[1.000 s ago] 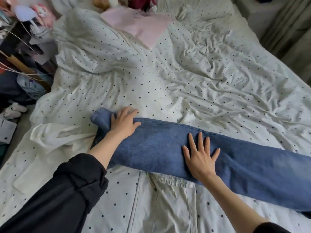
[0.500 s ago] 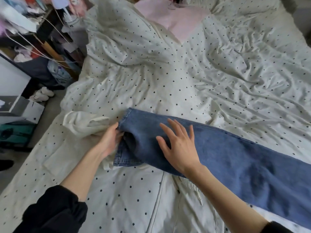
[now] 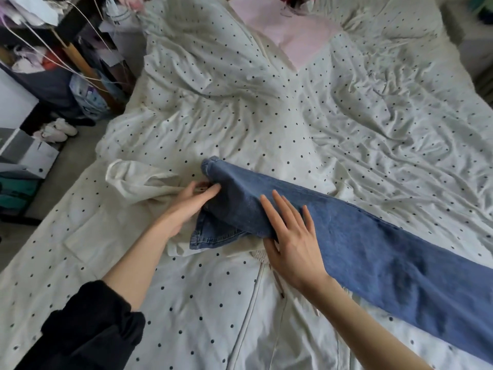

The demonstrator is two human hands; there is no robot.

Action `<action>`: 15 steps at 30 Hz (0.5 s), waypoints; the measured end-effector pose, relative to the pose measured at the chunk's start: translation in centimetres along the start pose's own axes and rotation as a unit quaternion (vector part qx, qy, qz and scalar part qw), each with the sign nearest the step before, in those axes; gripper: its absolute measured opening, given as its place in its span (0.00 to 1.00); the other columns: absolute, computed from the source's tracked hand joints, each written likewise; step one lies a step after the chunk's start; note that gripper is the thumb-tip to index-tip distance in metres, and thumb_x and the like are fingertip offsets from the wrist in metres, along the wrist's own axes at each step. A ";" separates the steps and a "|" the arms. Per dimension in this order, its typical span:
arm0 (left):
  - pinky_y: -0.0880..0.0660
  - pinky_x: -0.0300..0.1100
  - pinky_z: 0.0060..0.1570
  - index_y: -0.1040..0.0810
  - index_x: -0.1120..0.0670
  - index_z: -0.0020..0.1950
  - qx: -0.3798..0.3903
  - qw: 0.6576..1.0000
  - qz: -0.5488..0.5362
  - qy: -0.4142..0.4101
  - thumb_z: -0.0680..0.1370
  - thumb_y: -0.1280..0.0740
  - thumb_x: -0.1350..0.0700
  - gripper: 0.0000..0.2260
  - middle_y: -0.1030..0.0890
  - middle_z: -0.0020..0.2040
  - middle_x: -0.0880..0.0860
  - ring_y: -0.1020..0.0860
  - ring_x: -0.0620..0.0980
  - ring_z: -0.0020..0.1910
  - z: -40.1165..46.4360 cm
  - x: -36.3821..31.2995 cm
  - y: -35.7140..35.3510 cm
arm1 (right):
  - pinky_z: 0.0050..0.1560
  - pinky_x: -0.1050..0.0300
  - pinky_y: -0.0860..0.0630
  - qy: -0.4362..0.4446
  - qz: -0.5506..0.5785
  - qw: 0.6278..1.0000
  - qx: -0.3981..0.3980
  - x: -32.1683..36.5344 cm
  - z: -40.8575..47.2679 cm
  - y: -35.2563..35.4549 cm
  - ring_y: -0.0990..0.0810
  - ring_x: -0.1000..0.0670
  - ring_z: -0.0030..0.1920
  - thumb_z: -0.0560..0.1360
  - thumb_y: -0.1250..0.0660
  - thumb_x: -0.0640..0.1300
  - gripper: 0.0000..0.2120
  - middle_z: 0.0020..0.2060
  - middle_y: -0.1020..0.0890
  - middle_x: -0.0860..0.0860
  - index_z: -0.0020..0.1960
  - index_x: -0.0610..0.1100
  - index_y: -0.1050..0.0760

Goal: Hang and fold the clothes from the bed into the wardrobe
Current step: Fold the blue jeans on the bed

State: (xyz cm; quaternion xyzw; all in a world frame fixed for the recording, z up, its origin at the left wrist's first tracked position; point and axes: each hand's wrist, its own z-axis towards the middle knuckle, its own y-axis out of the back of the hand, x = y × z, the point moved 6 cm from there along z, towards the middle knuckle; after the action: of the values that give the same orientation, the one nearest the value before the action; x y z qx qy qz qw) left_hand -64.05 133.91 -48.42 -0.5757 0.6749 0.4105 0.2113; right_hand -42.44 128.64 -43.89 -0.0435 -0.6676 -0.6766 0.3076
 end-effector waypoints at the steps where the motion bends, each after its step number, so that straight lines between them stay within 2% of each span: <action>1: 0.29 0.42 0.54 0.26 0.48 0.60 0.005 1.000 0.000 0.008 0.74 0.31 0.45 0.17 0.22 0.53 0.49 0.25 0.47 0.53 -0.4 0.2 -0.1 | 0.71 0.37 0.42 0.001 0.015 1.000 0.007 0.1 -0.2 0.0 0.34 0.45 0.71 0.74 0.47 0.49 0.29 0.73 0.35 0.46 0.75 0.50 0.42; 3: 0.30 0.39 0.41 0.23 0.50 0.55 0.022 0.998 -0.040 0.040 0.75 0.31 0.53 0.09 0.19 0.46 0.50 0.24 0.47 0.44 -1.1 0.8 0.0 | 0.73 0.39 0.47 -0.004 0.047 0.998 0.038 0.2 -0.6 -0.3 0.40 0.48 0.74 0.73 0.50 0.52 0.31 0.75 0.39 0.50 0.76 0.51 0.45; 5: 0.29 0.40 0.41 0.22 0.51 0.50 0.029 0.986 -0.139 0.083 0.76 0.32 0.61 0.06 0.19 0.43 0.52 0.23 0.49 0.42 -1.7 1.7 0.3 | 0.73 0.37 0.48 -0.006 0.034 0.998 0.043 0.4 -0.7 -0.3 0.41 0.48 0.74 0.74 0.51 0.53 0.30 0.75 0.39 0.50 0.76 0.50 0.43; 7: 0.26 0.42 0.42 0.23 0.55 0.51 -0.015 0.980 -0.171 0.103 0.76 0.33 0.64 0.07 0.19 0.45 0.53 0.22 0.50 0.44 -2.0 2.7 1.4 | 0.71 0.34 0.44 0.013 -0.032 0.999 0.040 0.7 -0.7 -0.5 0.35 0.45 0.72 0.74 0.48 0.50 0.28 0.72 0.34 0.46 0.74 0.48 0.38; 9: 0.26 0.43 0.40 0.25 0.56 0.56 -0.065 0.981 -0.132 0.125 0.76 0.32 0.63 0.10 0.21 0.50 0.56 0.23 0.51 0.45 -2.7 4.2 2.5 | 0.66 0.33 0.41 0.036 -0.096 0.992 0.073 1.2 -0.7 -1.5 0.30 0.43 0.69 0.73 0.45 0.51 0.26 0.69 0.29 0.45 0.71 0.49 0.35; 12: 0.24 0.48 0.40 0.28 0.57 0.61 -0.065 0.975 -0.094 0.188 0.76 0.32 0.62 0.14 0.25 0.58 0.58 0.24 0.52 0.48 -3.5 6.7 2.3 | 0.63 0.31 0.42 0.053 -0.144 0.976 0.156 0.9 -1.1 -4.0 0.24 0.43 0.63 0.70 0.44 0.58 0.26 0.63 0.22 0.46 0.66 0.51 0.27; 13: 0.24 0.49 0.42 0.27 0.57 0.59 -0.054 0.971 -0.111 0.206 0.76 0.31 0.61 0.13 0.25 0.59 0.58 0.24 0.53 0.49 -3.7 7.2 2.1 | 0.65 0.31 0.44 0.046 -0.147 0.971 0.184 0.8 -1.1 -4.3 0.25 0.44 0.65 0.71 0.47 0.62 0.29 0.64 0.24 0.47 0.67 0.52 0.28; 15: 0.24 0.48 0.42 0.26 0.57 0.55 -0.027 0.963 -0.147 0.225 0.76 0.31 0.59 0.09 0.22 0.56 0.57 0.22 0.53 0.46 -3.9 7.4 1.7 | 0.71 0.34 0.57 0.041 -0.139 0.965 0.219 0.6 -1.0 -4.5 0.40 0.46 0.75 0.68 0.58 0.75 0.41 0.74 0.37 0.49 0.74 0.55 0.39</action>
State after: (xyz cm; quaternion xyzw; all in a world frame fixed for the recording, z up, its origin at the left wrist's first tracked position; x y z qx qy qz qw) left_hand -66.82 126.36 -51.25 -0.7517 0.6016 0.2526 0.0962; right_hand -44.74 127.13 -47.66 0.1459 -0.7859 -0.5511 0.2393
